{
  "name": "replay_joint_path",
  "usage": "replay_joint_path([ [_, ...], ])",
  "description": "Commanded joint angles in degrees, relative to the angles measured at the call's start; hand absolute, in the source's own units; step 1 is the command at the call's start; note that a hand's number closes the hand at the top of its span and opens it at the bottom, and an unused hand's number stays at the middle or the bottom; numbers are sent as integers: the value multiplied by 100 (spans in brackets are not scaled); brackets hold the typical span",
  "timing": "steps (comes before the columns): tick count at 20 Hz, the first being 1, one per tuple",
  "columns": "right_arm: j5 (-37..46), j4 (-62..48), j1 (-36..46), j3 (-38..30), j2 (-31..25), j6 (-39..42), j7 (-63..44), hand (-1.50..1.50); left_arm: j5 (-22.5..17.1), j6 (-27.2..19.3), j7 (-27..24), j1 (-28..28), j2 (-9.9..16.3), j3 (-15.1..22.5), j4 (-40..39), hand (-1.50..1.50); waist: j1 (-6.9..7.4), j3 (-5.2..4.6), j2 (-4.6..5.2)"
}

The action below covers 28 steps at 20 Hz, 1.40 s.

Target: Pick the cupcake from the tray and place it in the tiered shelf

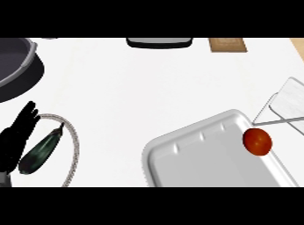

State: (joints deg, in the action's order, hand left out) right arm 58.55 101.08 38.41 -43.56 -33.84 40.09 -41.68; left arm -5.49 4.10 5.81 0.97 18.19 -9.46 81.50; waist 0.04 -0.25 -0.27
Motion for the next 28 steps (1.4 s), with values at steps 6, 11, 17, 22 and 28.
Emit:
replay_joint_path([
  [6,-735,-457,-123,-414,-34,-953,325,-150,81,7,95,139,-116,-1,257,0,9,27,17],
  [11,-1302,71,290,-937,416,-876,-469,-150,113,63,-178,-31,-91,-86,-173,0,-51,23,3],
  [17,-2152,387,862,-1560,-107,-452,-1121,-150,92,83,-127,-81,-42,-196,-264,0,-101,21,-16],
  [22,-2902,480,1248,-2081,-1002,-46,-1532,-150,155,73,33,36,-121,-78,2,0,-100,21,-27],
  [28,-3480,486,971,-3151,-2144,844,-2006,-150,125,-57,113,63,-162,-178,125,0,-282,20,-82],
])
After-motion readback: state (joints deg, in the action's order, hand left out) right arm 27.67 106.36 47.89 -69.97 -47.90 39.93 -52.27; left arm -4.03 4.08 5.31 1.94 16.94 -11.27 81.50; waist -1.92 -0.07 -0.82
